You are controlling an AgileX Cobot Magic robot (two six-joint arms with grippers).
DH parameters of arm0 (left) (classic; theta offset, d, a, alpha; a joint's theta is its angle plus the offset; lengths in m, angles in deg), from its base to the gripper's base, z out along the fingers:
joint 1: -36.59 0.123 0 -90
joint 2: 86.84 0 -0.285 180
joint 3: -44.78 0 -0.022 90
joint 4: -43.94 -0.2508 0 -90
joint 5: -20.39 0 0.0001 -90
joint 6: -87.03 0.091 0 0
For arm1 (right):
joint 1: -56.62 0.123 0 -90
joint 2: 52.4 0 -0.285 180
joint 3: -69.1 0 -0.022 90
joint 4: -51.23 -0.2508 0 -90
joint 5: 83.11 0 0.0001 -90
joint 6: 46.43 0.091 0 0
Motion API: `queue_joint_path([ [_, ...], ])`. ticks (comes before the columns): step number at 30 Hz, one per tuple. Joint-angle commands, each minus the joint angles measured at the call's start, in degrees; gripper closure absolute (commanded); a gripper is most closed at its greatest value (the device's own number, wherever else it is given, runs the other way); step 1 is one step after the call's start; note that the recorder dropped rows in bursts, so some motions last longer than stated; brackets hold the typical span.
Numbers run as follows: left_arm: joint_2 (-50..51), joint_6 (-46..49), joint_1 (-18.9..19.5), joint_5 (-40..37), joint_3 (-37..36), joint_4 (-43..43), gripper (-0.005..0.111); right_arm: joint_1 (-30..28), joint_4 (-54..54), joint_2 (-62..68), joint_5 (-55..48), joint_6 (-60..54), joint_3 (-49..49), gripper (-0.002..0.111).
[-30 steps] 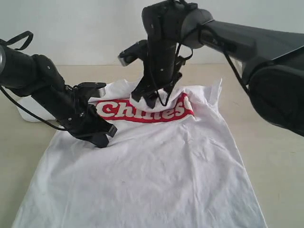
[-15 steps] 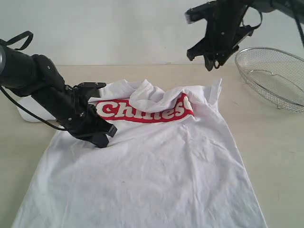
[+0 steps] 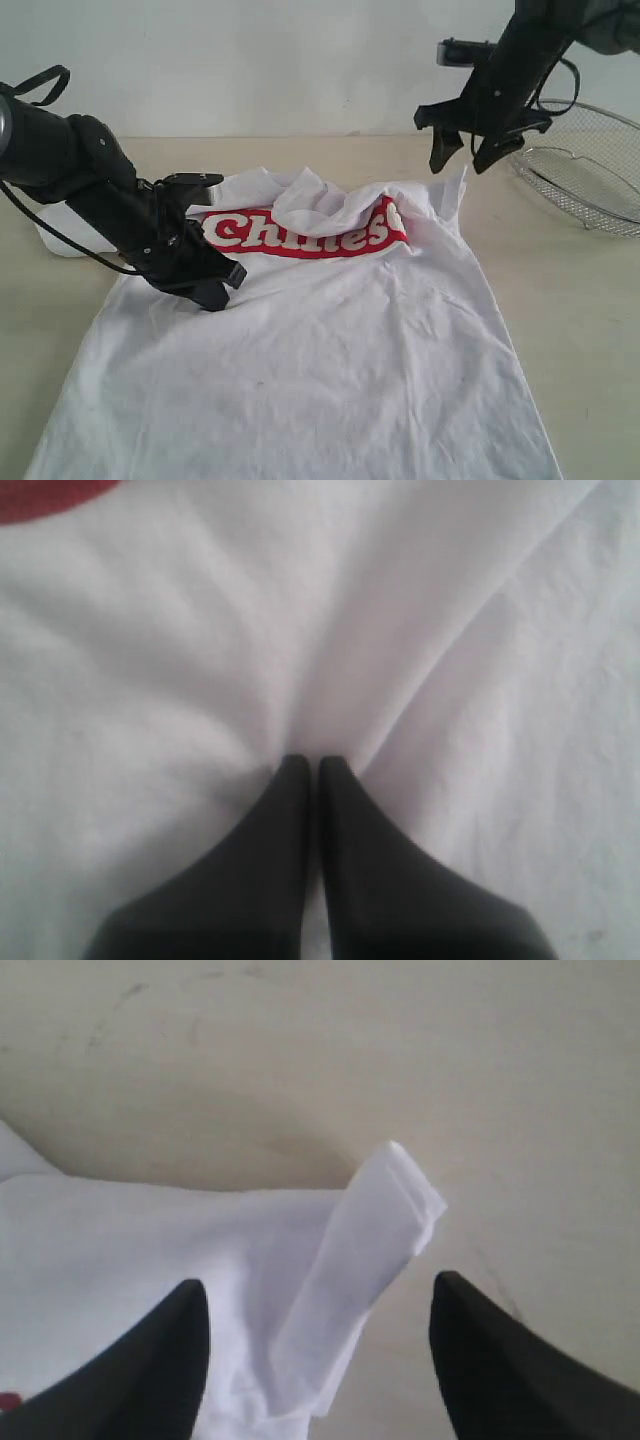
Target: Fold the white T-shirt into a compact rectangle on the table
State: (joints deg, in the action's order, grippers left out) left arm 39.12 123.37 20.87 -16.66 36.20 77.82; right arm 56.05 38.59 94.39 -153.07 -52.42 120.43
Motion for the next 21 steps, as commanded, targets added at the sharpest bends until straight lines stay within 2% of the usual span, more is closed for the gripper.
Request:
queue_joint_path([
  [1,0.5,-0.3,-0.2,-1.0,0.0,0.2,0.102,-0.2,-1.1,2.5,0.0,2.6,0.1,0.052],
  [5,0.5,-0.3,-0.2,-1.4,0.0,0.2,0.102,-0.2,-1.3,3.8,2.7,3.9,0.1,0.053],
  [7,0.5,-0.3,-0.2,-1.5,0.0,0.2,0.102,-0.2,-1.7,4.1,3.7,3.9,0.1,0.059],
  [14,0.5,-0.3,-0.2,-1.7,0.0,0.2,0.102,-0.2,-1.7,4.7,8.4,-0.3,0.1,0.108],
  [21,0.5,-0.3,-0.2,-1.9,0.0,0.2,0.102,-0.2,3.0,-0.7,13.4,-3.1,0.1,0.108],
])
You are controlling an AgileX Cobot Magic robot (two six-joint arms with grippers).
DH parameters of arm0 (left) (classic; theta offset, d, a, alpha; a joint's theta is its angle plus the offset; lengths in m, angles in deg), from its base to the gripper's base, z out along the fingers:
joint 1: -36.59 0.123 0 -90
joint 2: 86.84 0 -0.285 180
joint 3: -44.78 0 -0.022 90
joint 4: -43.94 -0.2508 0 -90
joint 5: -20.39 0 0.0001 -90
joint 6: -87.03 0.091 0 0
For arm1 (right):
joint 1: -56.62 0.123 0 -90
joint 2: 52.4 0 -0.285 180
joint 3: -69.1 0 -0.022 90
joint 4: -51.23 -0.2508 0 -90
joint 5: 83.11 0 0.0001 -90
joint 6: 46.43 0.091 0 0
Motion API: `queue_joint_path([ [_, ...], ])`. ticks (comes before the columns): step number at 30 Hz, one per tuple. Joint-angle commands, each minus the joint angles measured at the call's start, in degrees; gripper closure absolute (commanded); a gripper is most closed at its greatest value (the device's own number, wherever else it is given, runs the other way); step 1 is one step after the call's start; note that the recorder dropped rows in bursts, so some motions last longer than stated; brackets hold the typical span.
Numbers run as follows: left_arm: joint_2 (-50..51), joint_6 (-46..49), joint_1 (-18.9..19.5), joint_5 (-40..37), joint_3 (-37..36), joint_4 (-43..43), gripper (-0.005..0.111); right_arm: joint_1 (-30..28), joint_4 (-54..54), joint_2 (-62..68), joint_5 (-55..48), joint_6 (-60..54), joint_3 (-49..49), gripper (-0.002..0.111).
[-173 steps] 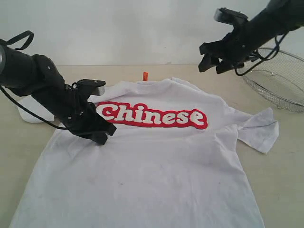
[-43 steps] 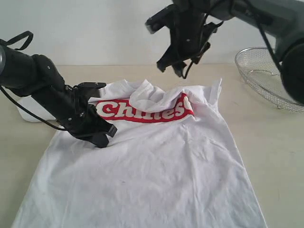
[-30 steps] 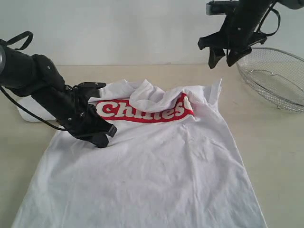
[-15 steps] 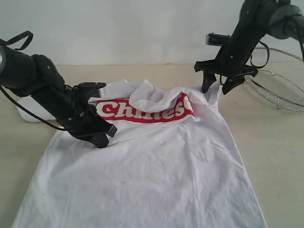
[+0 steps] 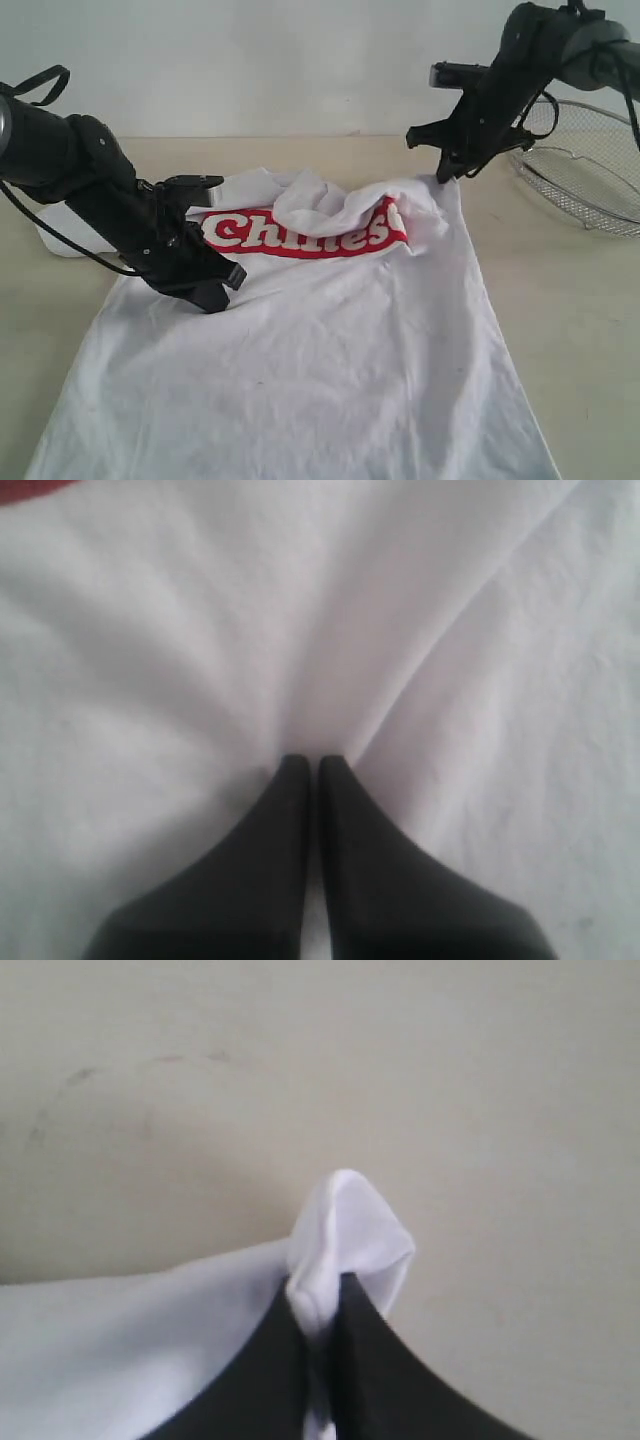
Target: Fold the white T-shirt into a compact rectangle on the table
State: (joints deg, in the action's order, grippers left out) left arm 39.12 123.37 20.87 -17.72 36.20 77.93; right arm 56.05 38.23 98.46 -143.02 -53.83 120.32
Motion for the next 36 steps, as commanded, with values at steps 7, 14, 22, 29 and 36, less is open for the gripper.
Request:
queue_joint_path([
  [7,0.5,-0.3,-0.2,-0.8,0.0,0.1,0.102,0.0,4.4,-11.2,-3.3,-7.8,0.2,0.108],
  [14,0.5,-0.3,-0.2,-0.7,0.0,0.1,0.102,0.1,-0.5,-12.1,-10.1,-14.6,-0.8,0.108],
  [22,0.5,-0.3,-0.2,-0.8,0.0,0.1,0.102,4.1,-6.8,-14.6,-10.1,-18.3,-8.8,0.108],
  [29,0.5,-0.3,-0.2,-0.9,0.0,0.1,0.102,9.4,-4.4,-14.7,-10.1,-18.3,-20.5,0.108],
  [36,0.5,-0.3,-0.2,-0.9,0.0,0.1,0.102,18.0,-4.5,-15.2,-10.1,-20.8,-34.7,0.108],
])
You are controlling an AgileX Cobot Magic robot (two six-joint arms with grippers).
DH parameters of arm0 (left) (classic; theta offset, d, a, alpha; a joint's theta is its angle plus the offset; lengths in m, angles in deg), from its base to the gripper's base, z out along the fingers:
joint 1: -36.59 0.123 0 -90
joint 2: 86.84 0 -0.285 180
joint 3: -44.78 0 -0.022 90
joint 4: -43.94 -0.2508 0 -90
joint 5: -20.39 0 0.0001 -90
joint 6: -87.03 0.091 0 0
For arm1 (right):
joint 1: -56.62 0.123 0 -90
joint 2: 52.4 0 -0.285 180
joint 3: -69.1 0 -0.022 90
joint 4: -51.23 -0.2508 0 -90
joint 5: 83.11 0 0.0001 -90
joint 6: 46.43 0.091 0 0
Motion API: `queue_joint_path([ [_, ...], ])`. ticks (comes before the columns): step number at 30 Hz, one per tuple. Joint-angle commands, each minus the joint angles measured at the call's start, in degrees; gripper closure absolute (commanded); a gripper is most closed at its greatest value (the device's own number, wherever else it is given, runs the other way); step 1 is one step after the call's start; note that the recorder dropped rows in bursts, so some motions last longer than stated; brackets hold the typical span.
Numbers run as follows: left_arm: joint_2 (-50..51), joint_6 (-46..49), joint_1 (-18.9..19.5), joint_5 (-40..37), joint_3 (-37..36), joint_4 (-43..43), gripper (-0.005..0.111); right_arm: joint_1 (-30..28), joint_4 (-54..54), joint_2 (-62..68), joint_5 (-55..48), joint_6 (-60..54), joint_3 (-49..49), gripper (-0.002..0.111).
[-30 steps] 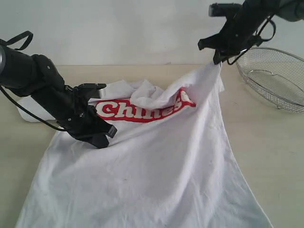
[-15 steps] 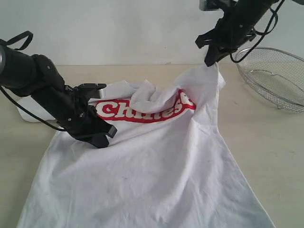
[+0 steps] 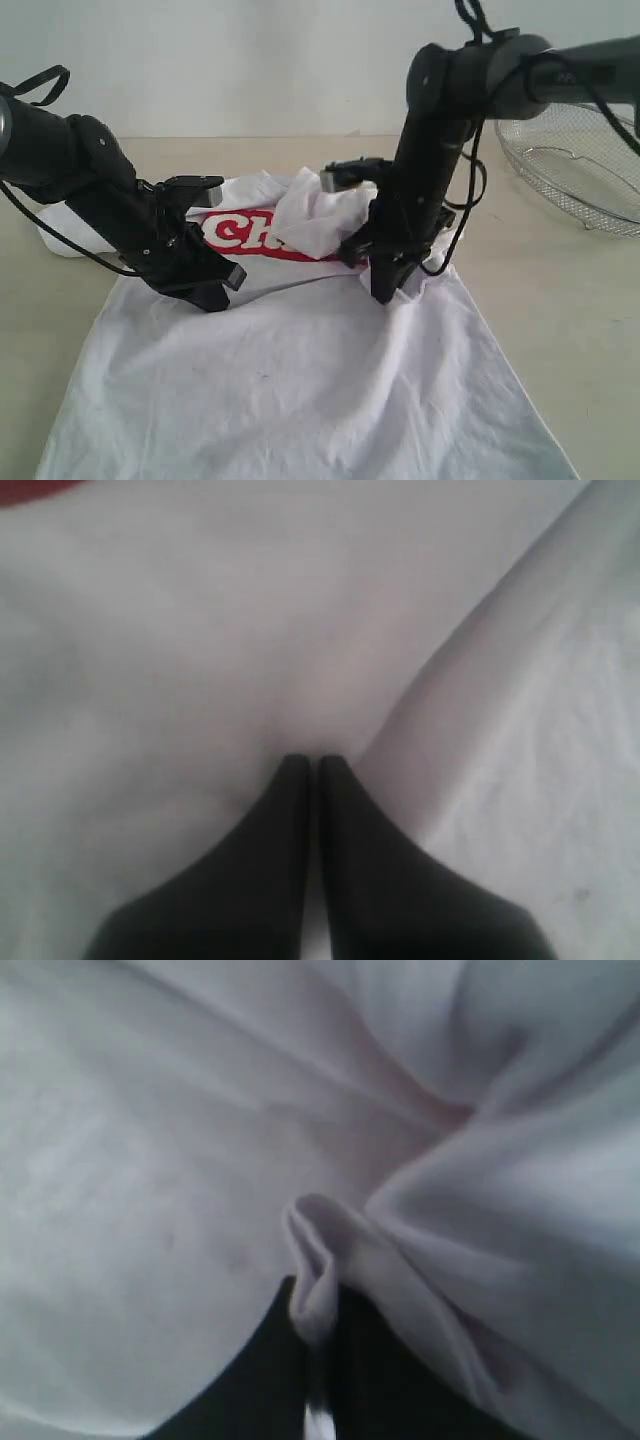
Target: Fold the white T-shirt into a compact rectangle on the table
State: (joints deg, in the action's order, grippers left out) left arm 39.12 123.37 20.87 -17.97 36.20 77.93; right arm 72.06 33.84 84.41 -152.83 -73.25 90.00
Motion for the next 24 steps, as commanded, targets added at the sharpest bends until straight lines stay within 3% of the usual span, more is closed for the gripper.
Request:
queue_joint_path([
  [1,0.5,-0.3,-0.2,-0.7,0.0,0.1,0.102,2.3,0.2,-1.1,0.6,-1.4,-5.5,0.108],
  [3,0.5,-0.1,-0.2,-0.5,0.0,-0.2,0.102,2.3,0.4,-1.8,0.0,-1.4,-5.4,0.104],
  [4,0.5,-0.1,-0.2,-0.5,0.0,-0.2,0.102,2.3,0.4,-2.8,0.0,-1.4,-5.4,0.096],
  [8,0.5,-0.1,-0.2,-0.5,0.0,-0.2,0.102,2.3,3.4,-8.9,4.0,0.3,-5.4,0.05],
  [9,0.5,-0.1,-0.2,-0.5,0.0,-0.2,0.102,2.3,7.0,-10.5,6.1,3.0,-5.4,0.044],
  [16,0.5,-0.1,-0.2,-0.5,0.0,-0.2,0.102,1.3,39.3,-14.3,12.7,26.4,-5.4,0.044],
  [21,0.5,-0.1,-0.2,-0.5,0.0,-0.2,0.102,-4.0,36.1,-14.3,13.0,26.8,-5.5,0.06],
  [24,0.5,-0.1,-0.2,-0.5,0.0,-0.2,0.102,-7.7,30.8,-14.3,13.5,25.6,-5.5,0.06],
])
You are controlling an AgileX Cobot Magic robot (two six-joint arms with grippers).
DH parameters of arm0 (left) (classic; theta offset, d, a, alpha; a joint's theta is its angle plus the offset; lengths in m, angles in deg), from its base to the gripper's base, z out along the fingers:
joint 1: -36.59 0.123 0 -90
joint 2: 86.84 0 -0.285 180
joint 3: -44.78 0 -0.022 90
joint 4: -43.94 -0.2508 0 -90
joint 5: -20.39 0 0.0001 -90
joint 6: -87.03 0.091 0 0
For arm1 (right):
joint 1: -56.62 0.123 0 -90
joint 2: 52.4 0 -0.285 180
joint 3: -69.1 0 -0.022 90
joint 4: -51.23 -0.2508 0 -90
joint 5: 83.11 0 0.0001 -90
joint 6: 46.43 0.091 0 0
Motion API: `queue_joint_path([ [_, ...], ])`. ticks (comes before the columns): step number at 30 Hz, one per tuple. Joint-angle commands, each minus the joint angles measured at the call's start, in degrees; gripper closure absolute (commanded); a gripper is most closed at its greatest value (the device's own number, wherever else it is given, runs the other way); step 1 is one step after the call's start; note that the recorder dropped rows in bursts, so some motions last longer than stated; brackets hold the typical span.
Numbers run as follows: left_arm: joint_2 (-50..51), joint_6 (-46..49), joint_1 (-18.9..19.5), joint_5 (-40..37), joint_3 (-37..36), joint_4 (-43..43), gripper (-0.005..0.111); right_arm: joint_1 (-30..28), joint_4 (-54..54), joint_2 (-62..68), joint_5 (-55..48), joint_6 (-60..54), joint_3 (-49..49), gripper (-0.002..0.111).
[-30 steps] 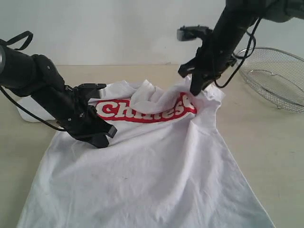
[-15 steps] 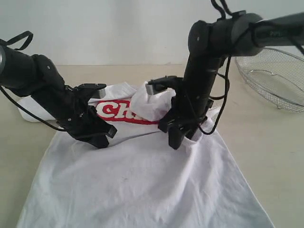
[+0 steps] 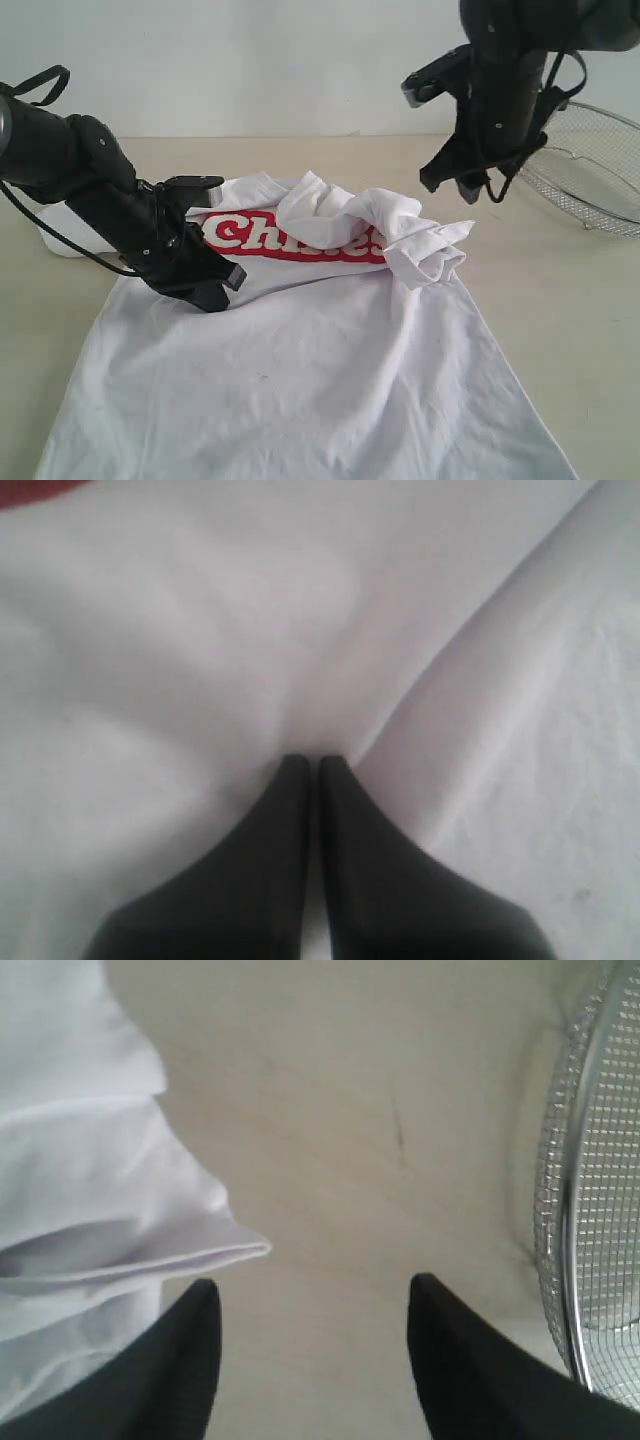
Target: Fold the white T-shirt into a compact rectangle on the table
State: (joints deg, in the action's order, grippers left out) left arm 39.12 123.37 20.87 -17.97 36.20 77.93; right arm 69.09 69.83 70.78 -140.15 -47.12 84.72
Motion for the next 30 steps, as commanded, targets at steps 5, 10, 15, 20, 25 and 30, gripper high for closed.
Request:
queue_joint_path([
  [5,0.5,-0.1,-0.2,-0.5,0.0,-0.2,0.102,-13.2,-25.2,-0.6,0.9,-9.2,-0.2,0.06],
  [10,0.5,-0.1,-0.2,-0.5,0.0,-0.2,0.102,-21.8,-50.8,2.1,-3.9,-21.6,-0.2,0.071],
  [15,0.5,0.1,-0.2,-0.3,0.0,-0.2,0.102,-24.6,-58.0,8.2,-8.8,-24.3,-0.2,0.072],
  [20,0.5,0.1,-0.2,-0.3,0.0,-0.2,0.102,-24.5,-62.9,12.2,-10.1,-25.2,-0.2,0.072],
  [25,0.5,0.1,-0.2,-0.3,0.0,-0.2,0.102,-24.5,-68.6,13.3,-8.6,-27.2,-0.2,0.072],
  [30,0.5,0.1,-0.2,-0.3,0.0,-0.2,0.102,-24.5,-69.8,14.5,-8.6,-26.9,-0.2,0.072],
])
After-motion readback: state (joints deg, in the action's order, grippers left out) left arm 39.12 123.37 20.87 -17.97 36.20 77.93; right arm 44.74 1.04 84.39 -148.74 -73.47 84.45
